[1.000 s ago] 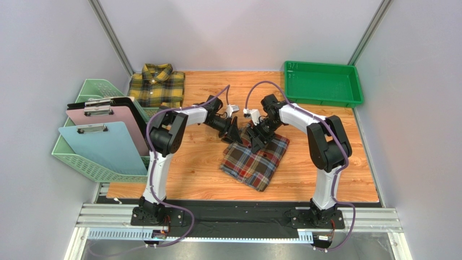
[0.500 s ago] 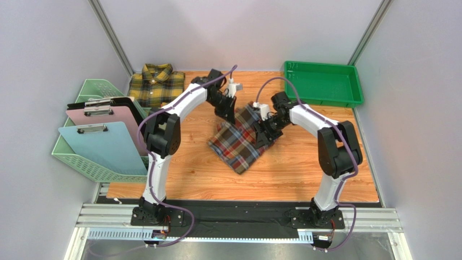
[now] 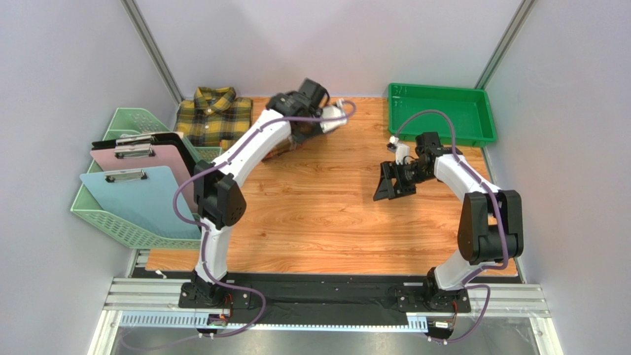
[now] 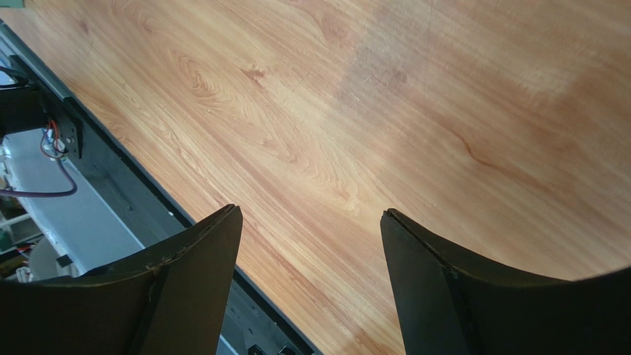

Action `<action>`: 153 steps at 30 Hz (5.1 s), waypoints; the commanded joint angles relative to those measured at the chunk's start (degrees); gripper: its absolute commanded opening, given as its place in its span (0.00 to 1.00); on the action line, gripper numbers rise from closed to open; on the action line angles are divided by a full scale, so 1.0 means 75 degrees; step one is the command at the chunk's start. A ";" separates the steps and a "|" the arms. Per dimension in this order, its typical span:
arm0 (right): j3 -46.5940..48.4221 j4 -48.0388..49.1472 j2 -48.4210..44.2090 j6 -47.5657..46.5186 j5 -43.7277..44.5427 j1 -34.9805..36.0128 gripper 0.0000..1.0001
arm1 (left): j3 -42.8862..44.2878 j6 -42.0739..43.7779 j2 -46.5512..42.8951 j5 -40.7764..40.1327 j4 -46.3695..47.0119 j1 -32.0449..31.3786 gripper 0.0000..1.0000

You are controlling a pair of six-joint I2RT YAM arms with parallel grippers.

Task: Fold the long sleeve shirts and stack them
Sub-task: Fold the shirt

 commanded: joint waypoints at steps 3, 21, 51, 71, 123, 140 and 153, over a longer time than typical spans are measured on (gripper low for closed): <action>-0.0522 0.0016 -0.0475 0.0219 -0.0662 -0.0443 0.75 | -0.2298 -0.0974 -0.0181 -0.0766 0.0518 -0.1283 0.00; -0.0652 -0.0137 -0.0405 0.0604 -0.1294 -0.0959 0.75 | -0.1328 -0.3065 -0.1022 0.2974 -0.0594 -0.1793 0.56; -0.0290 0.0742 0.1024 0.1883 -0.0967 -0.0772 0.60 | -0.3341 -0.4363 -0.0974 0.7521 0.1288 -0.1567 0.12; 0.0051 -0.0899 0.2230 0.0769 -0.0358 0.0506 0.33 | -0.3424 -0.2372 0.0289 0.4520 0.0378 0.0005 0.07; 0.2407 -0.0969 0.2841 -0.1199 0.0112 0.0506 0.54 | -0.4891 -0.2981 -0.0532 0.6150 0.0717 0.1868 0.50; 0.2103 -0.1015 0.2140 -0.1012 -0.0135 0.0588 0.00 | -0.5031 -0.3098 -0.0672 0.7086 0.0834 0.1915 0.10; 0.1786 -0.1028 0.1832 -0.1106 0.0193 -0.0080 0.00 | -0.4845 -0.3344 -0.1013 0.7099 0.1104 0.1892 0.00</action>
